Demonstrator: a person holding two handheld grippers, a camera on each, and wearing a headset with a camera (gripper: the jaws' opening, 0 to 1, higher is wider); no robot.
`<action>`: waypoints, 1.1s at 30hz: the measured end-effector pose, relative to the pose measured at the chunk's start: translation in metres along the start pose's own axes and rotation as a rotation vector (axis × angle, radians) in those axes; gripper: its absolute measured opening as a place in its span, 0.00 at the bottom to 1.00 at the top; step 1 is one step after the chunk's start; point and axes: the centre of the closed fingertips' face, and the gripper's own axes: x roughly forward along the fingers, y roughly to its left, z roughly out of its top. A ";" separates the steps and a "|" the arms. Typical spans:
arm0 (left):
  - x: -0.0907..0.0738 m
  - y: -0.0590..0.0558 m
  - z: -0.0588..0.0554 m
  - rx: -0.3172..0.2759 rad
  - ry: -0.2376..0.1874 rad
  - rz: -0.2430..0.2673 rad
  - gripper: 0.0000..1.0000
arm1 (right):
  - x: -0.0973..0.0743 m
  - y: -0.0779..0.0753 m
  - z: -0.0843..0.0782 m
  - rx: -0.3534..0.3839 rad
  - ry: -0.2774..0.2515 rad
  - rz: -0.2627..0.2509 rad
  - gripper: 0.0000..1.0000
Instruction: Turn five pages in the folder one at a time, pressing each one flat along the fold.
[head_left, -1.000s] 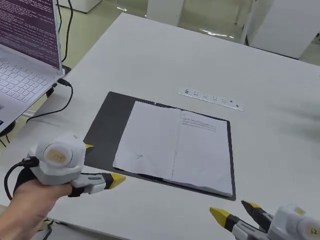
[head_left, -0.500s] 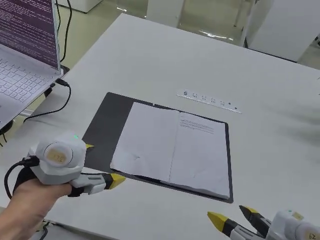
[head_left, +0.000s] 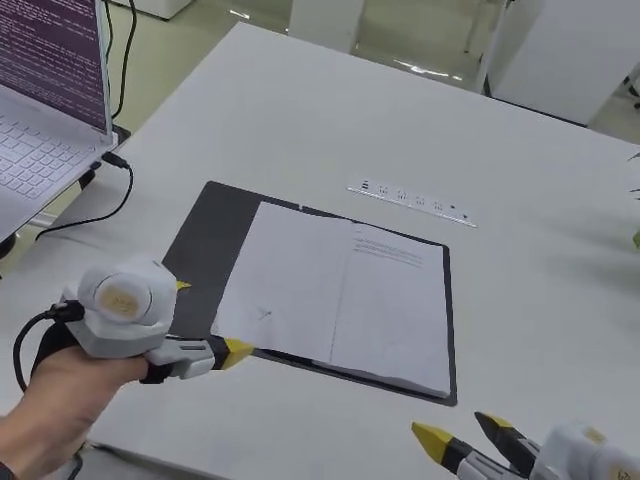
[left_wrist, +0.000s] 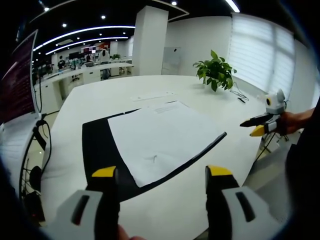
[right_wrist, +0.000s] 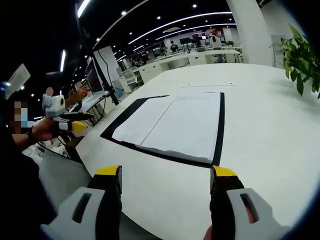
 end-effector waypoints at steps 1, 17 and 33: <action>0.001 0.000 0.001 0.000 -0.001 -0.001 0.69 | 0.000 0.000 0.000 -0.001 0.003 0.003 0.71; 0.033 -0.042 0.016 0.029 0.008 -0.088 0.69 | -0.006 -0.001 0.001 0.039 -0.007 0.018 0.68; 0.065 -0.078 0.035 0.067 0.014 -0.175 0.67 | -0.023 -0.019 -0.011 0.105 -0.026 0.005 0.67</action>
